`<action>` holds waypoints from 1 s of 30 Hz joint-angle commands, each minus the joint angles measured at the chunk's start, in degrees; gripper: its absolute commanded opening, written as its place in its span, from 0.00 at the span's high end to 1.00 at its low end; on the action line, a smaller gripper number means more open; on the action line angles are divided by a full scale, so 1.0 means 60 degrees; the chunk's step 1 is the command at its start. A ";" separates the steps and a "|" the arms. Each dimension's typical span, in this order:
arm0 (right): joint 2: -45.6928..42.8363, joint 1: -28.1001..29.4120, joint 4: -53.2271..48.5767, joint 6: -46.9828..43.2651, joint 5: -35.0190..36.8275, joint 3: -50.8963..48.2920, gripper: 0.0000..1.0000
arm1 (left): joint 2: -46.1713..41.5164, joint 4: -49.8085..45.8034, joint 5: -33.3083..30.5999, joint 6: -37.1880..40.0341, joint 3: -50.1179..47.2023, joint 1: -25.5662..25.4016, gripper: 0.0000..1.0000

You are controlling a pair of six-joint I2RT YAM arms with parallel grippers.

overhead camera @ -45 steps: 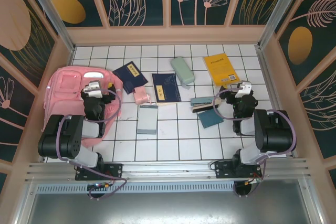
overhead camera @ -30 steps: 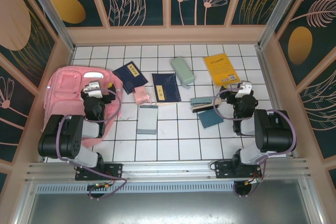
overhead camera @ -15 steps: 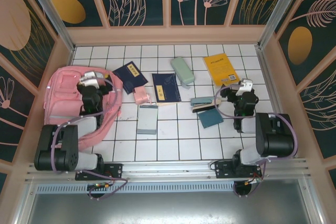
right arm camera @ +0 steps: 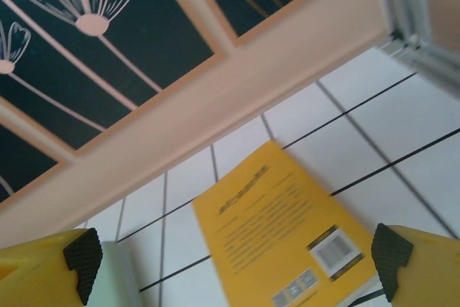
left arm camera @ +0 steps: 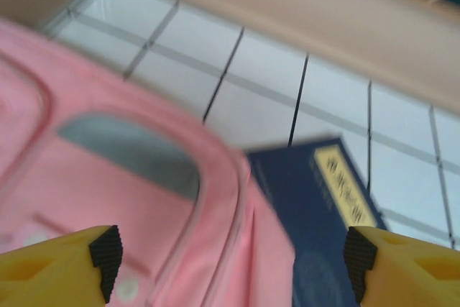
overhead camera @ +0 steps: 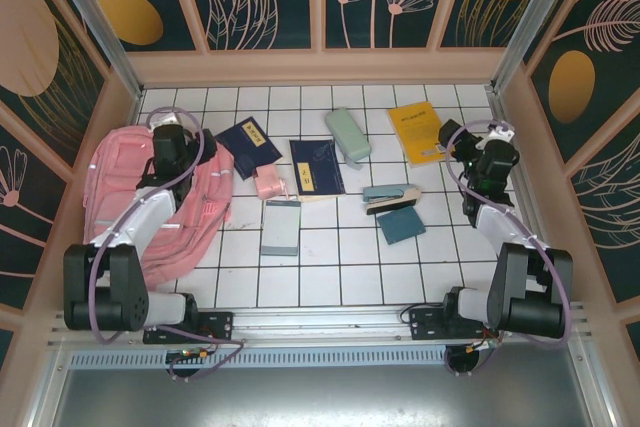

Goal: Pack the student bag

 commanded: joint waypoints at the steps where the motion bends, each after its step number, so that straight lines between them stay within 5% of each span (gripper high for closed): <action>1: -0.0281 0.0448 -0.0929 0.0562 -0.0812 0.0539 0.01 | 0.0267 -0.1575 0.0741 -0.0325 0.0100 0.0037 0.23; 14: 0.0773 0.3349 -0.3213 -0.0481 0.0143 0.1985 0.01 | 0.2402 -0.1735 0.1543 -0.0538 0.1586 -0.0169 0.36; 21: 0.1066 0.4276 -0.3542 -0.0543 0.0554 0.2146 0.01 | 0.4506 -0.2789 0.0391 -0.0541 0.3028 -0.0639 0.36; 23: 0.1034 0.4357 -0.3633 -0.0569 0.0579 0.2167 0.01 | 0.4901 -0.2837 0.0271 -0.0528 0.3154 -0.0652 0.43; 30: 0.1048 0.4435 -0.3773 -0.0587 0.0573 0.2270 0.01 | 0.5815 -0.2663 0.0753 -0.0342 0.3783 -0.1364 0.96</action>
